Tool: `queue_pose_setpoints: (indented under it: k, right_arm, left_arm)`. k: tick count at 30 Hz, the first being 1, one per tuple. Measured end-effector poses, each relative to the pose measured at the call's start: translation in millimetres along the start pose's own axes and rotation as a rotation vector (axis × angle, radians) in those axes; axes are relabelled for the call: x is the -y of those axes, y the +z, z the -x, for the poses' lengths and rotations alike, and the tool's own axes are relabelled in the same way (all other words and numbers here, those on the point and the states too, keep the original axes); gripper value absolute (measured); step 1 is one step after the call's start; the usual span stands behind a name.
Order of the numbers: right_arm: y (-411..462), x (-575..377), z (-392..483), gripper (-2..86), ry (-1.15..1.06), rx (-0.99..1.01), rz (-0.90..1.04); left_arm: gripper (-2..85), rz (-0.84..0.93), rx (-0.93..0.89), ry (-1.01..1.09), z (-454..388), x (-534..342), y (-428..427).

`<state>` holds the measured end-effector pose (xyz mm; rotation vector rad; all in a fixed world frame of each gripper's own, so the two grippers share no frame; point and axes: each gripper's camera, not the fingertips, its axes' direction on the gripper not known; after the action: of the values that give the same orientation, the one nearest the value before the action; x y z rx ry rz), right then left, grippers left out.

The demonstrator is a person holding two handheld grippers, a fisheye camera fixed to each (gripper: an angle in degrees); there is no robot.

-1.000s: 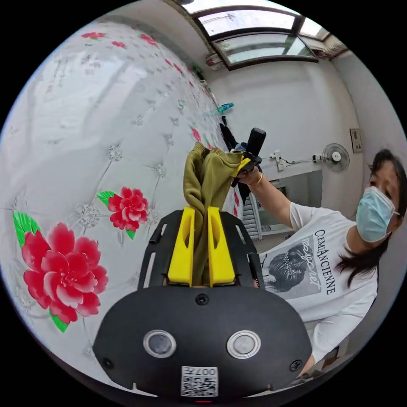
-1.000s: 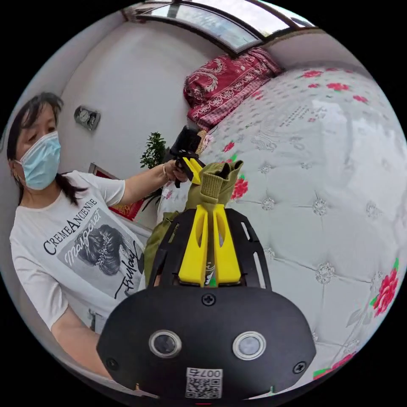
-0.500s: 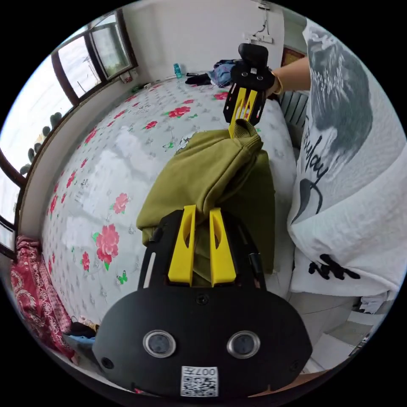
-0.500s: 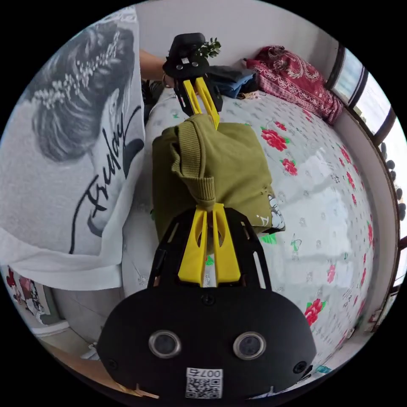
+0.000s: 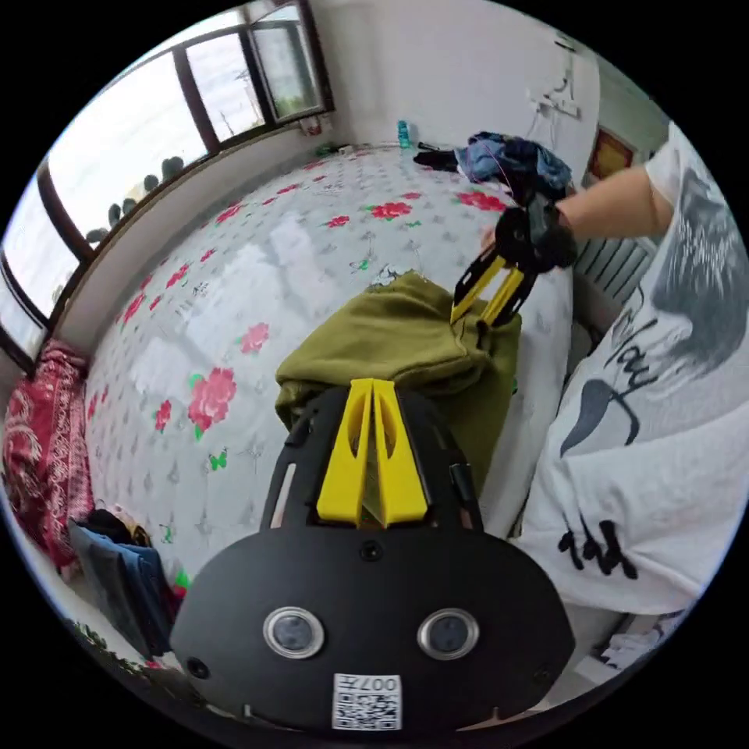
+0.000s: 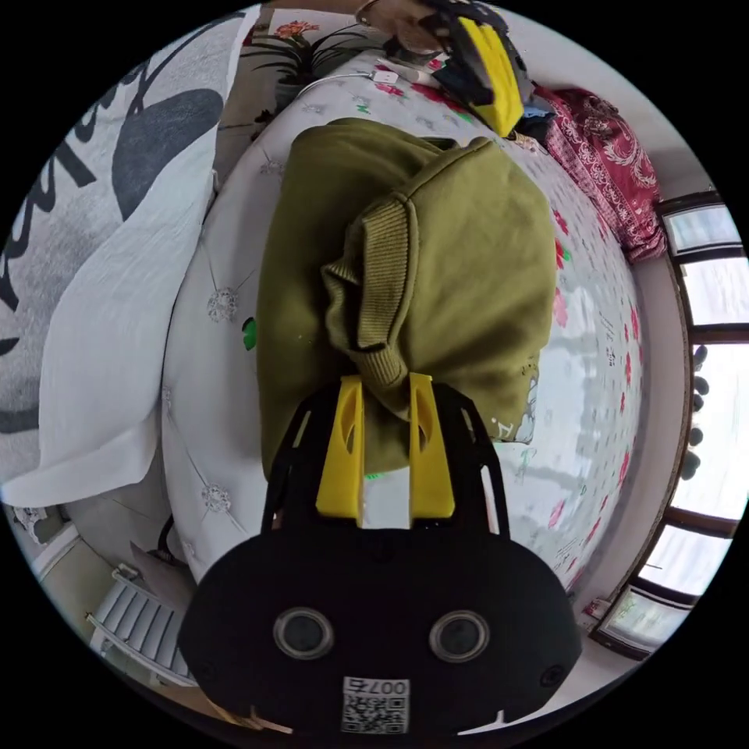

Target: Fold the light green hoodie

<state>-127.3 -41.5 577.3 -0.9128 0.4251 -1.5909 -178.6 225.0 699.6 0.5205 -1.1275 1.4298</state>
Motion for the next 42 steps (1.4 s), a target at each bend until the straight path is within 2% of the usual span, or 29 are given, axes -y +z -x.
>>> queue_pose_setpoints:
  k: [4, 6, 9, 10, 12, 14, 18, 21, 23, 28, 31, 33, 36, 39, 42]
  right_arm:
    - [9, 8, -6, 8.5, -0.011, 0.034, 0.002]
    - [10, 9, -11, 8.6, 0.01, 0.06, -0.007]
    - [2, 3, -20, 8.2, 0.063, 0.134, -0.02]
    - [-2, 0, -24, 8.1, 0.08, 0.159, -0.018]
    - [-23, -22, -47, 7.3, 0.216, 0.251, -0.084]
    - [-36, -41, -74, 6.9, 0.377, 0.252, -0.212]
    - [-15, -59, -140, 6.6, 0.657, 0.218, -0.345]
    - [41, -59, -159, 6.4, 0.712, 0.284, -0.256]
    - [59, -66, -157, 6.3, 0.734, 0.27, -0.286]
    - [61, -85, -177, 6.7, 0.824, 0.342, -0.305]
    - [40, -117, -194, 8.0, 0.961, 0.413, -0.41]
    - [19, -152, -196, 10.7, 1.061, 0.444, -0.536]
    - [24, -192, -191, 13.8, 1.194, 0.565, -0.545]
    - [52, -219, -186, 15.2, 1.269, 0.725, -0.499]
    - [85, -236, -190, 15.7, 1.348, 0.922, -0.555]
  left_arm:
    - [-0.8, -0.106, -0.18, -0.155, 44, 49, 0]
    - [-0.9, 0.105, -0.249, -0.21, 56, 73, 56]
    - [-1.0, 0.375, -0.229, -0.192, 54, 57, 143]
    - [-1.0, 0.394, -0.219, -0.199, 55, 52, 153]
    - [-1.0, 0.325, -0.264, -0.287, 72, 38, 166]
    - [-1.0, 0.328, -0.29, -0.307, 83, 38, 175]
    - [-1.0, 0.323, -0.277, -0.247, 93, 43, 188]
    - [-1.0, 0.31, -0.283, -0.238, 103, 42, 198]
    - [-1.0, 0.295, -0.281, -0.234, 109, 40, 207]
    - [-0.9, 0.287, -0.343, -0.267, 136, 37, 228]
    - [-0.7, 0.248, -0.366, -0.295, 151, 38, 215]
    - [-0.1, 0.088, -0.371, -0.465, 181, 14, 179]
    - [4.2, -0.034, -0.353, -0.748, 229, -50, 147]
    - [8.8, -0.056, -0.337, -0.915, 263, -114, 139]
    - [11.7, -0.022, -0.38, -1.005, 292, -154, 157]
